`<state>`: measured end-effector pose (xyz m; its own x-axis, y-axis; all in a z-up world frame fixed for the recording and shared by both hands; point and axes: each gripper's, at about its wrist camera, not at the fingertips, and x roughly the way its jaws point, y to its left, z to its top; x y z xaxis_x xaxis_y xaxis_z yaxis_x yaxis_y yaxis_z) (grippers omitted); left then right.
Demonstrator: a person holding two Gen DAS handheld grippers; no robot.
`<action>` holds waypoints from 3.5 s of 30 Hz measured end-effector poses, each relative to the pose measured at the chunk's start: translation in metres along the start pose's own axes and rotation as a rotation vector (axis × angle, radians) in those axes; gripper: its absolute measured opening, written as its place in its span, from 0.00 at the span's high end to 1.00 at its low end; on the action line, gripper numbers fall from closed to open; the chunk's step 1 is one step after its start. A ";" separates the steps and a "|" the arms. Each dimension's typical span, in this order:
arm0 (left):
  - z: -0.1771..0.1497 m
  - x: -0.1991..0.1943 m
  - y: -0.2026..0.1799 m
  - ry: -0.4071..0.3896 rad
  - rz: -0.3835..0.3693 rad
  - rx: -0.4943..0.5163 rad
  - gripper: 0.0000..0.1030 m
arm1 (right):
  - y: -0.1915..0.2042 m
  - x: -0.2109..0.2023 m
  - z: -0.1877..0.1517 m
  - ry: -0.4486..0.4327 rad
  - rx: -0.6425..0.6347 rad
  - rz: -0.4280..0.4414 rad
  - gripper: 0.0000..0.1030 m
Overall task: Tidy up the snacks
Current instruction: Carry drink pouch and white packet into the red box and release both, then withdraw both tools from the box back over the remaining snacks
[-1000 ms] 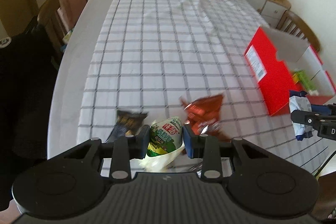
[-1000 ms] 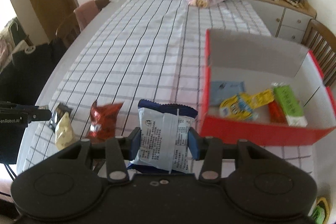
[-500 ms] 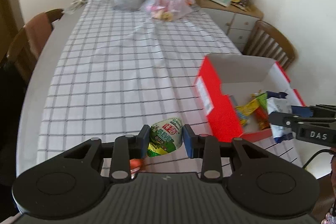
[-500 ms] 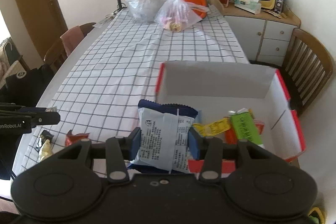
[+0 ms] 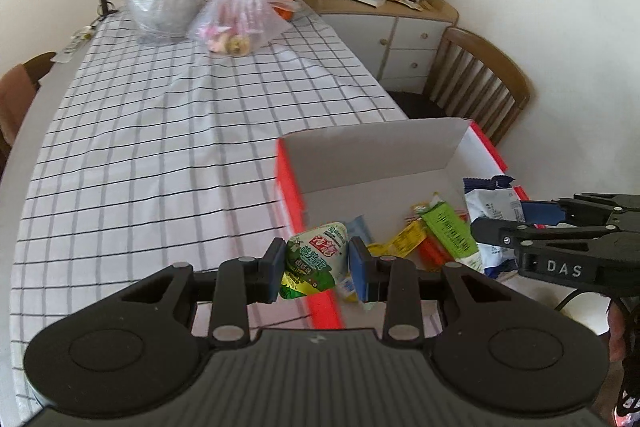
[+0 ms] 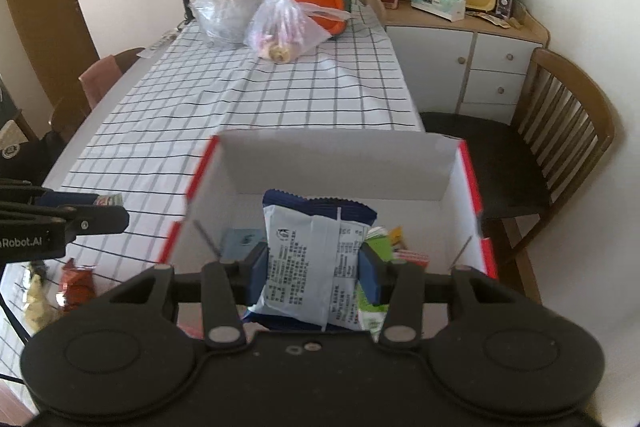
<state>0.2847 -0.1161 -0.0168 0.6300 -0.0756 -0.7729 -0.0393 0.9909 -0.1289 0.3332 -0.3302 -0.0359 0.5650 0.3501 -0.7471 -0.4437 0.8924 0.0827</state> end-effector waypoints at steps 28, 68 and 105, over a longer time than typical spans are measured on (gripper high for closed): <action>0.045 0.169 -0.074 0.291 0.111 0.059 0.67 | -0.054 0.079 -0.002 0.178 -0.069 0.023 0.57; 0.044 0.104 -0.070 0.189 -0.005 0.000 0.38 | -0.048 0.032 0.000 0.083 -0.018 0.090 0.22; -0.060 -0.098 0.117 -0.194 0.098 -0.238 0.02 | 0.136 -0.008 0.000 -0.007 -0.183 0.308 0.01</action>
<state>0.1722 0.0005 0.0063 0.7494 0.0646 -0.6589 -0.2733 0.9367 -0.2190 0.2685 -0.2114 -0.0183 0.3901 0.5974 -0.7007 -0.7111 0.6789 0.1829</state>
